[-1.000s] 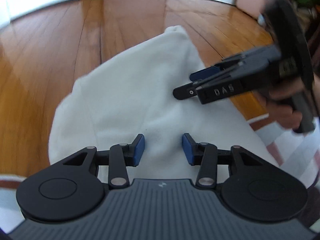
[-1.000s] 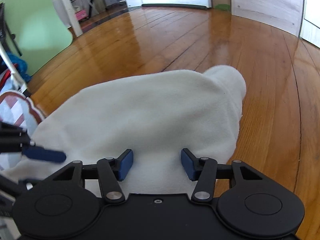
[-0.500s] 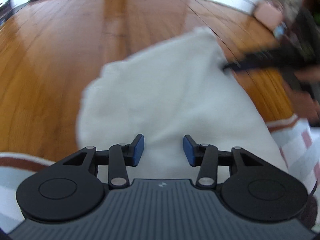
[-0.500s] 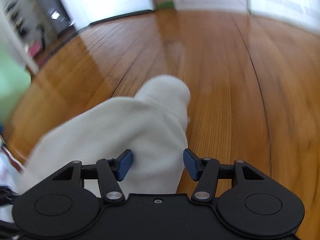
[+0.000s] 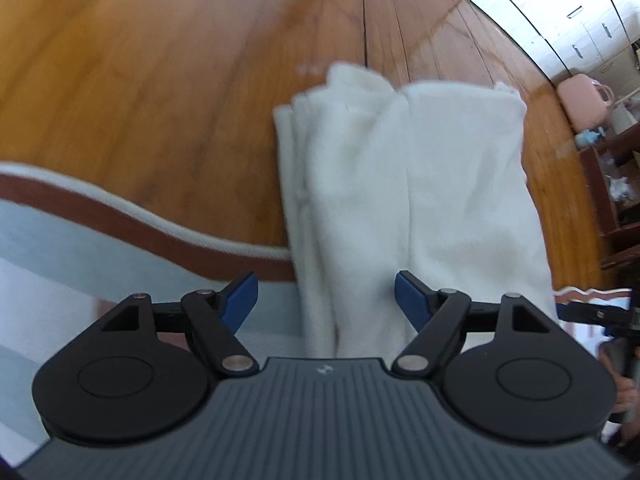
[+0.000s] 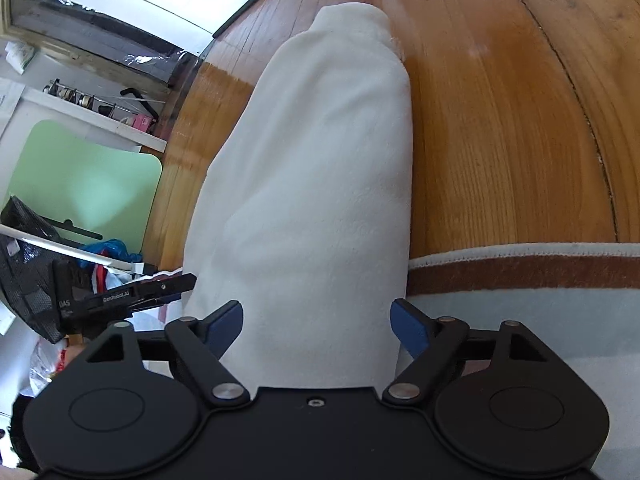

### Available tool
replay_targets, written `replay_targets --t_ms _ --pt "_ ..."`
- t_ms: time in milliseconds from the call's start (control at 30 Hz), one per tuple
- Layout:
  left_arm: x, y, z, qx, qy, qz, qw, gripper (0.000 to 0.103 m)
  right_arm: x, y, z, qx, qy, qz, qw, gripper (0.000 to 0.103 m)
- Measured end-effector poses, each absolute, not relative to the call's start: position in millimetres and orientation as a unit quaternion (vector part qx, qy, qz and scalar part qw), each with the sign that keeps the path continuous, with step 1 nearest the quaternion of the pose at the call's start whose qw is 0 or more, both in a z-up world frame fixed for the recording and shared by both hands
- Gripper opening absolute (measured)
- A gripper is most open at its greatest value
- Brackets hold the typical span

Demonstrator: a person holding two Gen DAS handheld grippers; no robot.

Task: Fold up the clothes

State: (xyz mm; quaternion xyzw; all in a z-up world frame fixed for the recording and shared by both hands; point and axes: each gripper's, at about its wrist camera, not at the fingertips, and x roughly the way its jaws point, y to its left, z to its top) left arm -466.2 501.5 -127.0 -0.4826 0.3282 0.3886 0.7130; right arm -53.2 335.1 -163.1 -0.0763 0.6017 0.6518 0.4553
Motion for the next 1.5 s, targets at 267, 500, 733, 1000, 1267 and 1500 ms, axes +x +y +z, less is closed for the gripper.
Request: replay_targets --t_ms 267,500,733,1000,1267,1500 --pt "-461.3 503.6 -147.3 -0.525 0.273 0.347 0.728 0.063 -68.8 368.6 -187.0 -0.077 0.619 0.641 0.448 0.103" --pt "-415.9 459.7 -94.1 -0.387 0.251 0.38 0.801 0.031 -78.5 340.4 -149.9 -0.083 0.504 0.701 0.498 0.057" --pt "-378.4 421.1 -55.5 -0.382 0.205 0.315 0.844 0.031 -46.3 292.9 -82.4 -0.077 0.429 0.704 0.561 0.055" --pt "-316.7 381.6 -53.6 -0.392 0.238 0.244 0.855 0.031 -11.9 225.0 -40.6 -0.142 0.389 0.678 0.607 0.054" --pt "-220.8 358.5 -95.3 -0.445 0.287 0.194 0.826 0.031 24.8 175.4 -23.4 -0.235 0.341 0.605 0.68 0.059" --pt "-189.4 331.4 -111.6 -0.346 0.363 0.192 0.843 0.033 60.4 139.5 -91.8 -0.19 0.412 0.486 0.747 0.068"
